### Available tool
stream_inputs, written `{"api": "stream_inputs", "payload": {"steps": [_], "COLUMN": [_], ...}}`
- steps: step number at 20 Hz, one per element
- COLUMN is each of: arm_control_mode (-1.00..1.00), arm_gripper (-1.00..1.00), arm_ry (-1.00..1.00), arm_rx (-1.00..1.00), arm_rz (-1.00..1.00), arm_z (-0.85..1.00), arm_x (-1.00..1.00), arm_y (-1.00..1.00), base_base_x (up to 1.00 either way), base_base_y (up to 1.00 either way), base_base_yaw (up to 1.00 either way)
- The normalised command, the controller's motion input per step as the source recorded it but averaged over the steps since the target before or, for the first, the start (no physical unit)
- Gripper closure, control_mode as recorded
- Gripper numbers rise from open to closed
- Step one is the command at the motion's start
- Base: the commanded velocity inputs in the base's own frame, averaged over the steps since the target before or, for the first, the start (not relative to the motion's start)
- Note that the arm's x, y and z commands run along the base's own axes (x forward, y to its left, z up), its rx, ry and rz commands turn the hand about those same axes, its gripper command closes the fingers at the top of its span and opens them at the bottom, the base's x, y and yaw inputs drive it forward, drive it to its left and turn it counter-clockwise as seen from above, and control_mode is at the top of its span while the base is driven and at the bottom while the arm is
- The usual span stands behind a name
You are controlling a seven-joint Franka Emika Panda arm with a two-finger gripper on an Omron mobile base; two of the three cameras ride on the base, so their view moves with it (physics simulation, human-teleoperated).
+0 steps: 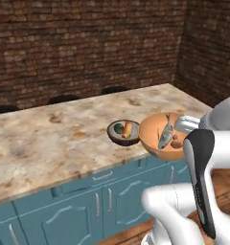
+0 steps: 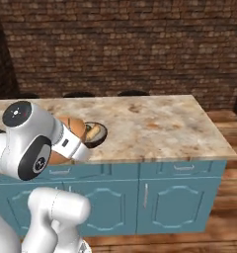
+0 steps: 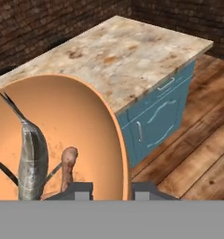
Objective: Place the bowl containing the mushroom and fish in the microwave. Close the microwave door and press the start button to microwave the meal.
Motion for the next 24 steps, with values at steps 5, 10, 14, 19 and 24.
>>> {"api": "stream_inputs", "payload": {"steps": [5, 10, 14, 19, 24], "arm_control_mode": [1.0, 1.0, 1.0, 1.0, 1.0], "arm_gripper": [1.0, 1.0, 1.0, 1.0, 1.0], "arm_ry": [0.0, 0.0, 0.0, 0.0, 0.0], "arm_rx": [0.0, 0.0, 0.0, 0.0, 0.0], "arm_rz": [0.0, 0.0, 0.0, 0.0, 0.0], "arm_z": [0.0, 0.0, 0.0, 0.0, 0.0], "arm_x": [0.0, 0.0, 0.0, 0.0, 0.0], "arm_y": [0.0, 0.0, 0.0, 0.0, 0.0], "base_base_x": [0.0, 0.04, 0.12, 0.23, 0.27], "base_base_y": [-0.21, -0.22, -0.24, -0.18, -0.13], "base_base_yaw": [-0.79, -0.77, -0.75, -0.7, -0.69]}}
